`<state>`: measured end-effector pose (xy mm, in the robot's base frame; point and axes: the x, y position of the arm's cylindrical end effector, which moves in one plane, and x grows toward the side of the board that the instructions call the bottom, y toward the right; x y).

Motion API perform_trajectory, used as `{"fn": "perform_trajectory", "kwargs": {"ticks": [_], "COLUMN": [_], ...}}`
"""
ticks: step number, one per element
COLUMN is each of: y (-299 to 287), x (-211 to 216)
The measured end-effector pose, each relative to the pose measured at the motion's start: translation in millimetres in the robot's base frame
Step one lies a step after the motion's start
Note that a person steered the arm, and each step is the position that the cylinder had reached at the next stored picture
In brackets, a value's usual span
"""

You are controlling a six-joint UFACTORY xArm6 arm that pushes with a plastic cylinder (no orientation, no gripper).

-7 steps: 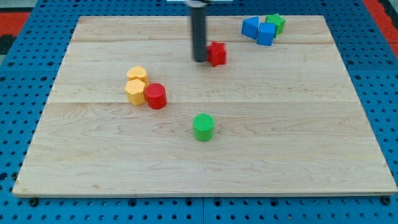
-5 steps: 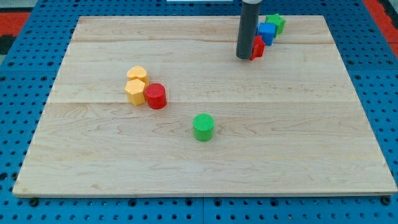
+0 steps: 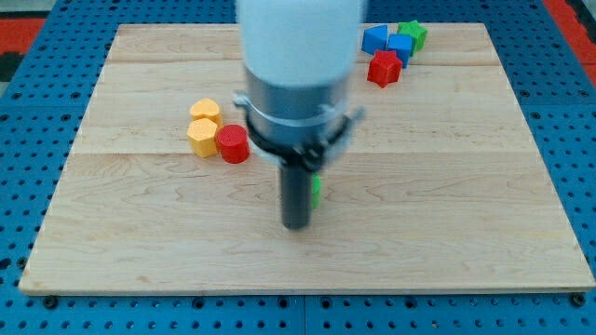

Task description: Push the green circle to the group of blocks

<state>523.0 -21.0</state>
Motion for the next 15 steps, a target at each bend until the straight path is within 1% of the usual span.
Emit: {"fn": "perform_trajectory", "kwargs": {"ticks": [1,2,3,5,11,12,13,14,15], "y": [43,73,88,100,102,102,105,100,91], "x": [-25,-26,-30,-30,-32,-42,-76,-66,-7]}}
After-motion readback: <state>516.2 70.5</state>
